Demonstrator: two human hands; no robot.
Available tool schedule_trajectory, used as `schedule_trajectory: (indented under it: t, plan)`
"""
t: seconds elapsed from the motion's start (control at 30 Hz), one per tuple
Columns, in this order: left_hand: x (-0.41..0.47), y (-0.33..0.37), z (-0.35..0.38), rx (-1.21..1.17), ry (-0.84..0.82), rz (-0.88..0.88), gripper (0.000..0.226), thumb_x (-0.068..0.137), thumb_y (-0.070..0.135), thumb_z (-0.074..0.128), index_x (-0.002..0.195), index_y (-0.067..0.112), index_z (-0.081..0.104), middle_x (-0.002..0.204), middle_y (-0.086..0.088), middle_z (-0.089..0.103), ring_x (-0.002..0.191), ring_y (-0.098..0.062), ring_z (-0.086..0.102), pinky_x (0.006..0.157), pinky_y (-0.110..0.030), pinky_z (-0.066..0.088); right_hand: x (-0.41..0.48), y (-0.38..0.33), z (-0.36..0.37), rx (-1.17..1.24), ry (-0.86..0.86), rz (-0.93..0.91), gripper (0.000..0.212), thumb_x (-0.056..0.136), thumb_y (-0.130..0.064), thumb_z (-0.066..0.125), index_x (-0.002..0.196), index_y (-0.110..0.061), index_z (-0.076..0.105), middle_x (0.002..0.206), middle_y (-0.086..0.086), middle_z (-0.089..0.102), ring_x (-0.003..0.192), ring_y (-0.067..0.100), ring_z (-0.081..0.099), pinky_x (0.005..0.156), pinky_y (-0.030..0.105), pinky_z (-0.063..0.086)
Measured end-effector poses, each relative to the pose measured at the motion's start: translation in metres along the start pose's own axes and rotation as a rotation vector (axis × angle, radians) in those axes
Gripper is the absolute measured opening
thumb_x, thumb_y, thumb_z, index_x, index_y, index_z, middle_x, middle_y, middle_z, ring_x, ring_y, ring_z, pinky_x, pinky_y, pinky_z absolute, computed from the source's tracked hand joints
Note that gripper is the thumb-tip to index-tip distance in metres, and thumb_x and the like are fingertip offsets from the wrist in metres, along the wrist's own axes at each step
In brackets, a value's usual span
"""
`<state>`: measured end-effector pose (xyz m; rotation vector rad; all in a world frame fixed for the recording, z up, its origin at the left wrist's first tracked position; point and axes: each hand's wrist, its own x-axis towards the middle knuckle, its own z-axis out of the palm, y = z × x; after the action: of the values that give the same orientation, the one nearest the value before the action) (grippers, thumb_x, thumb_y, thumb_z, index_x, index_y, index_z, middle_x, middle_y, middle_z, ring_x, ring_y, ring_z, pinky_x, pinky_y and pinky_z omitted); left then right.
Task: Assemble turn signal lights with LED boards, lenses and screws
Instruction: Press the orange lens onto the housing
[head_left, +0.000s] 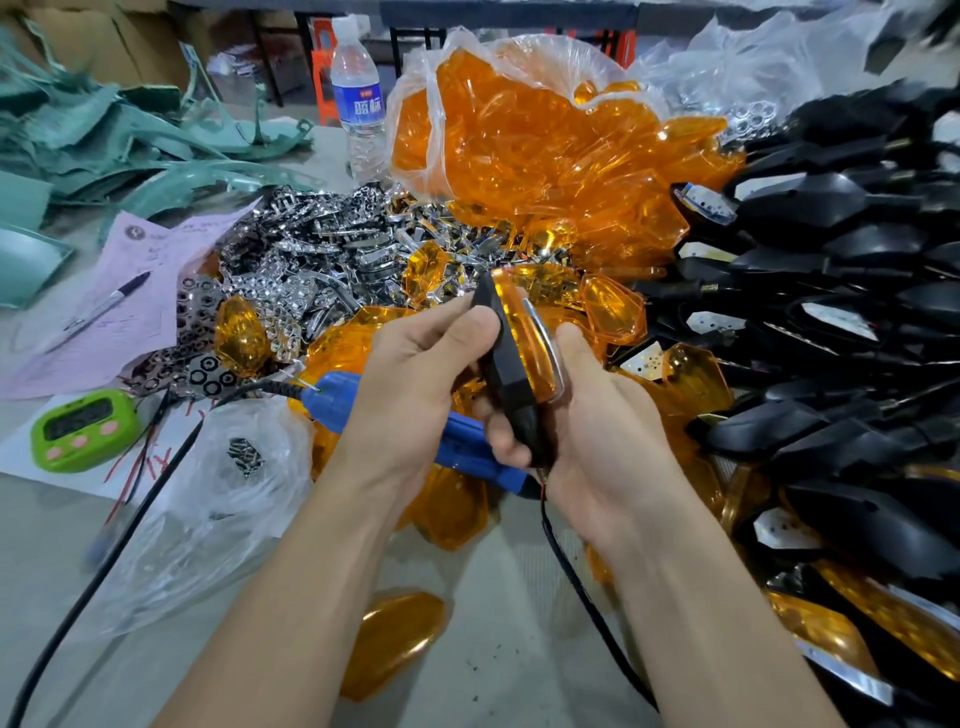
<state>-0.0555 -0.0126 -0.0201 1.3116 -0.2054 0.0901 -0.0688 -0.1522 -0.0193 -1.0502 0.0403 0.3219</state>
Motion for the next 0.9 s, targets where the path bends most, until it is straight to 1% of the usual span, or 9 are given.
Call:
schedule_trajectory:
  t: [0.13,0.23,0.37,0.47,0.53,0.63,0.8,0.83,0.9]
  plan:
    - [-0.002,0.002,0.001,-0.02,0.041,0.046,0.027,0.101,0.024,0.06,0.094,0.001,0.071,0.072,-0.023,0.067,0.039,-0.033,0.052,0.038,-0.031,0.045,-0.001,0.002,0.002,-0.132,0.035,-0.089,0.052,0.103,-0.055,0.049,0.095,-0.012,0.078,0.088,0.03,0.072,0.064,0.026,0.059,0.057,0.031,0.051]
    - [-0.001,0.002,0.004,0.014,0.187,0.093,0.024,0.093,0.026,0.068,0.087,0.004,0.074,0.075,-0.021,0.065,0.052,-0.03,0.055,0.043,-0.033,0.044,-0.001,0.003,0.007,-0.257,-0.002,-0.194,0.039,0.096,-0.052,0.056,0.096,-0.018,0.075,0.076,0.011,0.071,0.059,0.02,0.057,0.055,0.027,0.049]
    - [-0.003,0.012,0.008,0.009,0.239,0.026,0.047,0.081,0.047,0.075,0.104,0.007,0.073,0.084,-0.016,0.068,0.05,-0.023,0.06,0.038,-0.03,0.048,-0.005,0.003,0.021,-0.284,-0.09,-0.27,0.031,0.097,-0.033,0.064,0.104,-0.004,0.065,0.072,0.01,0.062,0.051,0.021,0.053,0.045,0.025,0.041]
    - [-0.004,0.03,0.006,-0.104,0.111,-0.083,0.042,0.082,0.046,0.069,0.114,0.018,0.072,0.106,-0.009,0.076,0.077,-0.023,0.072,0.062,-0.033,0.058,-0.008,0.004,0.04,-0.13,-0.11,-0.197,0.042,0.101,-0.04,0.056,0.083,-0.003,0.065,0.066,0.015,0.059,0.043,0.02,0.047,0.038,0.024,0.031]
    - [-0.004,0.044,0.003,-0.131,0.126,-0.062,0.024,0.084,0.033,0.063,0.101,0.02,0.073,0.103,-0.009,0.079,0.084,-0.029,0.071,0.052,-0.026,0.054,-0.007,0.005,0.055,-0.074,-0.127,-0.167,0.043,0.092,-0.046,0.056,0.078,-0.007,0.067,0.062,0.017,0.056,0.044,0.02,0.045,0.037,0.025,0.03]
    - [-0.008,0.063,-0.01,0.0,0.298,-0.048,0.015,0.075,0.032,0.061,0.072,0.025,0.074,0.081,-0.012,0.075,0.059,-0.028,0.058,0.034,-0.019,0.035,-0.006,0.007,0.08,-0.118,-0.182,-0.118,0.048,0.097,-0.048,0.053,0.067,-0.014,0.069,0.058,0.013,0.055,0.04,0.018,0.044,0.035,0.022,0.031]
    - [-0.026,0.076,-0.062,0.145,0.631,-0.014,0.022,0.072,0.031,0.067,0.067,0.01,0.067,0.069,-0.014,0.062,0.058,-0.024,0.054,0.046,-0.028,0.039,0.009,0.019,0.107,-0.674,-0.327,-0.052,0.063,0.108,-0.053,0.042,0.073,-0.01,0.072,0.065,0.009,0.065,0.058,0.023,0.057,0.052,0.038,0.051]
    - [-0.032,0.077,-0.076,0.166,0.709,-0.001,0.023,0.077,0.028,0.068,0.061,0.012,0.067,0.064,-0.011,0.062,0.054,-0.023,0.052,0.051,-0.03,0.041,0.014,0.024,0.11,-0.827,-0.331,-0.072,0.06,0.107,-0.05,0.047,0.072,-0.008,0.072,0.066,0.008,0.065,0.06,0.02,0.058,0.059,0.044,0.053]
    - [-0.042,0.077,-0.099,0.063,0.801,-0.028,0.035,0.086,0.018,0.064,0.05,0.016,0.065,0.058,-0.009,0.06,0.045,-0.023,0.047,0.053,-0.032,0.045,0.024,0.033,0.116,-1.045,-0.324,-0.152,0.037,0.103,-0.027,0.059,0.071,-0.017,0.075,0.066,0.001,0.069,0.06,0.014,0.061,0.065,0.037,0.053]
